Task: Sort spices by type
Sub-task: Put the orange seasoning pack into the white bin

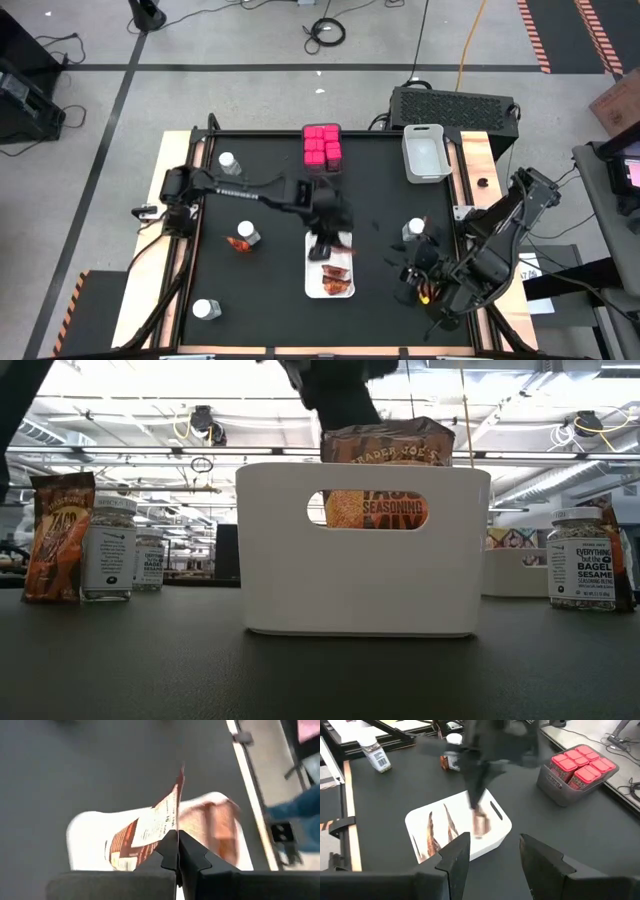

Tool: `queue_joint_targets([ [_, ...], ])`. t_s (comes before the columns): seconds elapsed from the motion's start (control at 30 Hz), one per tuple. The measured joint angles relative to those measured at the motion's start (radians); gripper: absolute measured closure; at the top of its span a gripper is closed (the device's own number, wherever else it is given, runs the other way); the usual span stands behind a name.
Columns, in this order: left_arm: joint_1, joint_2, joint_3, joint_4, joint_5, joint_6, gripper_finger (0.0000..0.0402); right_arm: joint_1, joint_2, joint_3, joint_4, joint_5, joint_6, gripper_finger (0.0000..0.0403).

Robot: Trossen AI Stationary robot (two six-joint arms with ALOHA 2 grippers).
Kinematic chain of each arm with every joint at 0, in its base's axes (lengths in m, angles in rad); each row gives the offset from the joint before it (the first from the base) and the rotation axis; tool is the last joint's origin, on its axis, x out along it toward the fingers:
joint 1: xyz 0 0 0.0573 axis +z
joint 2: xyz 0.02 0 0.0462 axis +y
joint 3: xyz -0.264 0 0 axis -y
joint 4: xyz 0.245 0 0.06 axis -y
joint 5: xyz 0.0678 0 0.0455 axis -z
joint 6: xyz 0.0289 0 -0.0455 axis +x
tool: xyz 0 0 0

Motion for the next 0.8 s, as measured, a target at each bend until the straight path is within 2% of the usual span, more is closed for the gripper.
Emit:
queue_joint_targets([
  [0.23,-0.100,0.000,0.000,0.018,-0.145,-0.003,0.0401,0.033,0.000,0.000,0.006,0.000,0.019,0.0239],
  [0.33,-0.113,0.000,-0.012,0.045,-0.149,-0.040,0.0401,0.040,0.000,0.000,0.006,0.000,0.019,0.0239],
  [0.57,-0.136,-0.010,-0.131,0.216,-0.214,-0.103,0.0401,0.050,0.000,0.000,0.008,0.000,0.018,0.0239],
  [0.8,-0.135,-0.010,-0.162,0.223,-0.240,-0.105,0.0401,0.055,0.000,0.000,0.011,-0.002,0.019,0.0239],
])
